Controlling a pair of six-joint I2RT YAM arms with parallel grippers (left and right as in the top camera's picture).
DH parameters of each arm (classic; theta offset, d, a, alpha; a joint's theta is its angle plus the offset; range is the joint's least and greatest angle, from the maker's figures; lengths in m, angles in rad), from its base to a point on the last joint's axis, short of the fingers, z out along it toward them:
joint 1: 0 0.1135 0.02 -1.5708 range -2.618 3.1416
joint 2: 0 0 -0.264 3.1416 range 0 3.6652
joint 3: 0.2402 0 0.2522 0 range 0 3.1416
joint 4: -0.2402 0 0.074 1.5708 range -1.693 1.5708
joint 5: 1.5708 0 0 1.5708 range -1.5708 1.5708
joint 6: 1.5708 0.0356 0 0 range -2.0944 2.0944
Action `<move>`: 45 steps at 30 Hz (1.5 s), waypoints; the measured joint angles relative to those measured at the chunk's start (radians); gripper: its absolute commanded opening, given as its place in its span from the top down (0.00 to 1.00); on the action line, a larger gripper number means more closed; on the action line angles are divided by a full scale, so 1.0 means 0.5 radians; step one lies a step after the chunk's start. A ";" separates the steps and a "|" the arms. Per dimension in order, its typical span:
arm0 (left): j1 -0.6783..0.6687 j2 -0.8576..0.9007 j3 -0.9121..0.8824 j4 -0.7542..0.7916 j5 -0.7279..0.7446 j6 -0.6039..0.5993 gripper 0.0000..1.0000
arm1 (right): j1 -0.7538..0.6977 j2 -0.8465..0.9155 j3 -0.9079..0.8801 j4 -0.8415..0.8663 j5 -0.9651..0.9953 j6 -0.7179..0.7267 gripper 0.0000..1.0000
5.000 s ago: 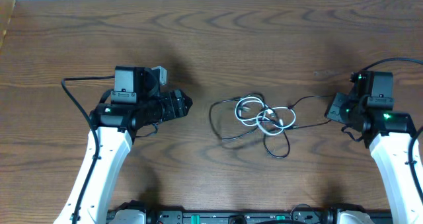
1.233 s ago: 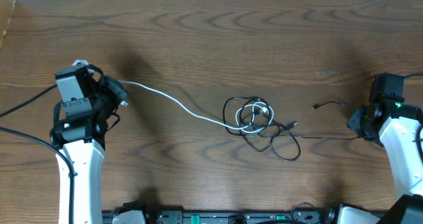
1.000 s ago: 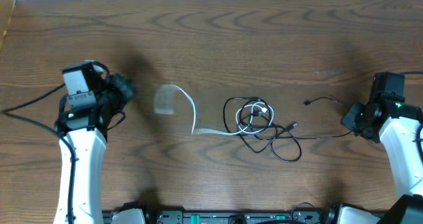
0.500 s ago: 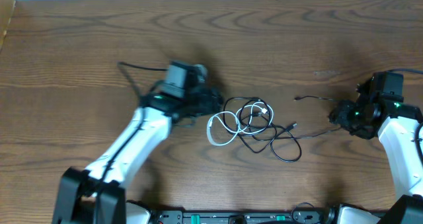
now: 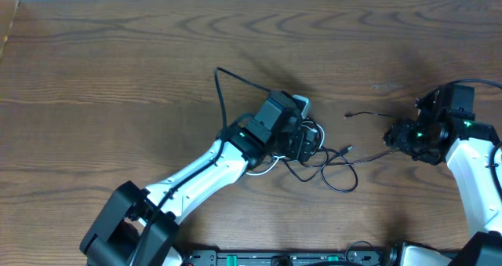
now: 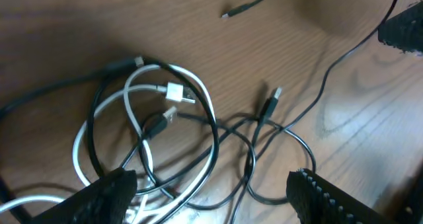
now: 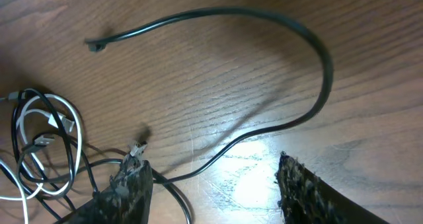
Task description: Untangle cables
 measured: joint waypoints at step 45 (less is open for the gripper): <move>-0.283 0.497 0.002 0.291 -0.220 0.165 0.92 | 0.000 0.000 0.000 -0.003 -0.001 -0.005 0.43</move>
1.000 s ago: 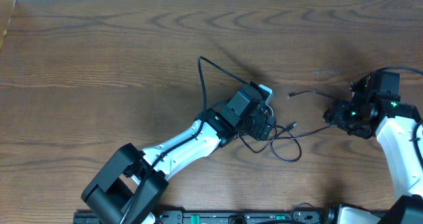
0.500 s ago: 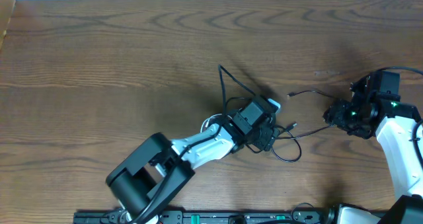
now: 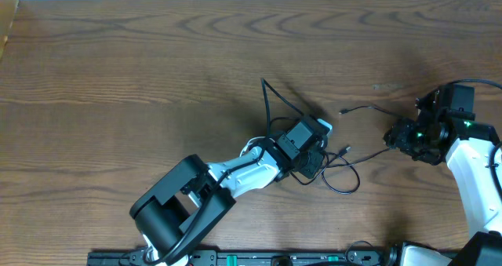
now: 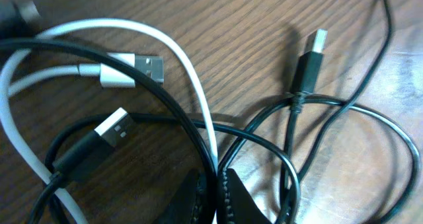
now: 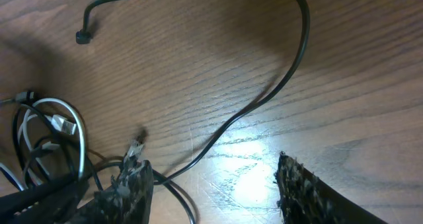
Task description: Untangle cables
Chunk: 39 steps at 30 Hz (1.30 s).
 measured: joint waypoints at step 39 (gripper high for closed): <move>0.459 -1.152 -0.003 -0.166 0.069 -0.390 0.93 | 0.000 0.001 0.000 0.145 -0.568 -0.006 0.12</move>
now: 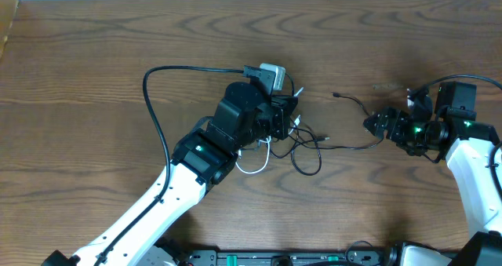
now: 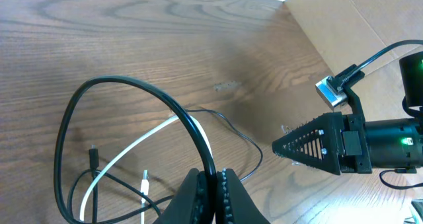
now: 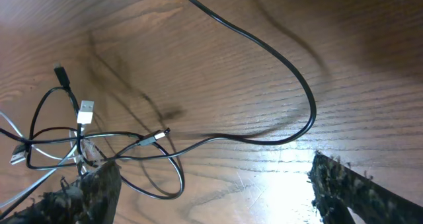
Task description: Untangle cables
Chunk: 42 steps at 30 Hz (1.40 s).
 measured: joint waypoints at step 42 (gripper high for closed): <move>0.000 -0.616 -0.002 -0.110 0.255 -0.205 0.92 | 1.358 0.000 0.000 0.365 0.244 0.037 0.21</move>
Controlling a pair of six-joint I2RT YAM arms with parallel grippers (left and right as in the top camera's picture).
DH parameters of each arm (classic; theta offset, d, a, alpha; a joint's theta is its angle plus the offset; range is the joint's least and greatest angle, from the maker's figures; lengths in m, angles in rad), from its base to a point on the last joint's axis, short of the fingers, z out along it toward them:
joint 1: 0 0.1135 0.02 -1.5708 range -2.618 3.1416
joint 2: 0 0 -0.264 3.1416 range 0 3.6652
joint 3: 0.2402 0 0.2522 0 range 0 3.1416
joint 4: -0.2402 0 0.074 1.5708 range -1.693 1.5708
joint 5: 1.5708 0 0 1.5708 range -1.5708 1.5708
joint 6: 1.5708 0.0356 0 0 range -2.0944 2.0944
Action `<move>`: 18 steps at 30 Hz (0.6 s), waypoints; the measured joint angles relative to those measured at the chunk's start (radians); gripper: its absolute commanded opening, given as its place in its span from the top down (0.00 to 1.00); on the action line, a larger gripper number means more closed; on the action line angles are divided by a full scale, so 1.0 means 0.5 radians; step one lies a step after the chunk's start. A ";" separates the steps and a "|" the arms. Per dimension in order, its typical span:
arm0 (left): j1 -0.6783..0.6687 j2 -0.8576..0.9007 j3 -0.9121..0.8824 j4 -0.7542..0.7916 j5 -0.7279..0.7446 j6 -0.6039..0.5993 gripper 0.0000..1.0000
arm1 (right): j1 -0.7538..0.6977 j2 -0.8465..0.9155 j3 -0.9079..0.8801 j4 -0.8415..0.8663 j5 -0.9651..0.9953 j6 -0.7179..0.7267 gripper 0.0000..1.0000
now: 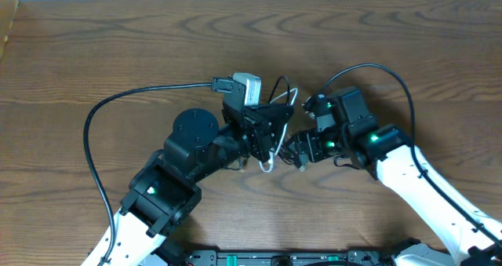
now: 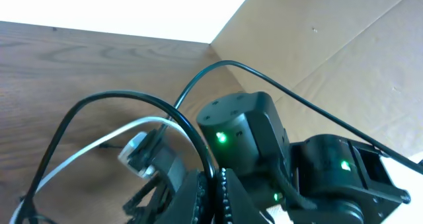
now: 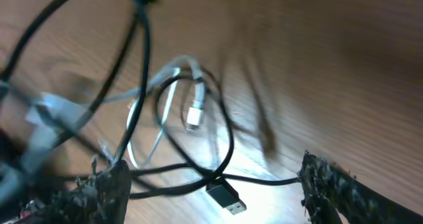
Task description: Untangle cables
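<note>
The tangle [image 1: 276, 150] of black and white cables lies mid-table. My left gripper [image 1: 269, 129] is above it, shut on a thick black cable [image 2: 198, 141] that loops up from between its fingers [image 2: 228, 187]. The white cable [image 2: 86, 148] arcs beside it. My right gripper [image 3: 218, 192] is open and low over the tangle, straddling a black USB plug [image 3: 225, 196] and crossing black strands. A white plug [image 3: 193, 115] and white loop [image 3: 153, 128] lie just beyond. In the overhead view the right gripper [image 1: 298, 150] sits close against the left one.
A long thick black cable [image 1: 92, 129] sweeps from the left wrist camera out to the left and down the table. Another black cable [image 1: 376, 67] arches over the right arm. A cardboard wall [image 2: 344, 59] stands to the right of the brown wooden table [image 1: 118, 38].
My right arm has moved from the table's right side to the tangle in the middle, still open. My left gripper still holds the black cable, now facing the right gripper at close range.
First my left gripper was open over the tangle and the right one open at the far right. Then the left was shut on a black cable in the tangle. Later it held that cable raised, the tangle shifted left. Now the right gripper is open at the tangle.
</note>
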 measured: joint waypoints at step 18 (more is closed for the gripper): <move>0.000 0.006 -0.002 0.262 0.027 -0.005 0.92 | 0.105 0.053 0.000 0.136 -0.053 0.023 0.35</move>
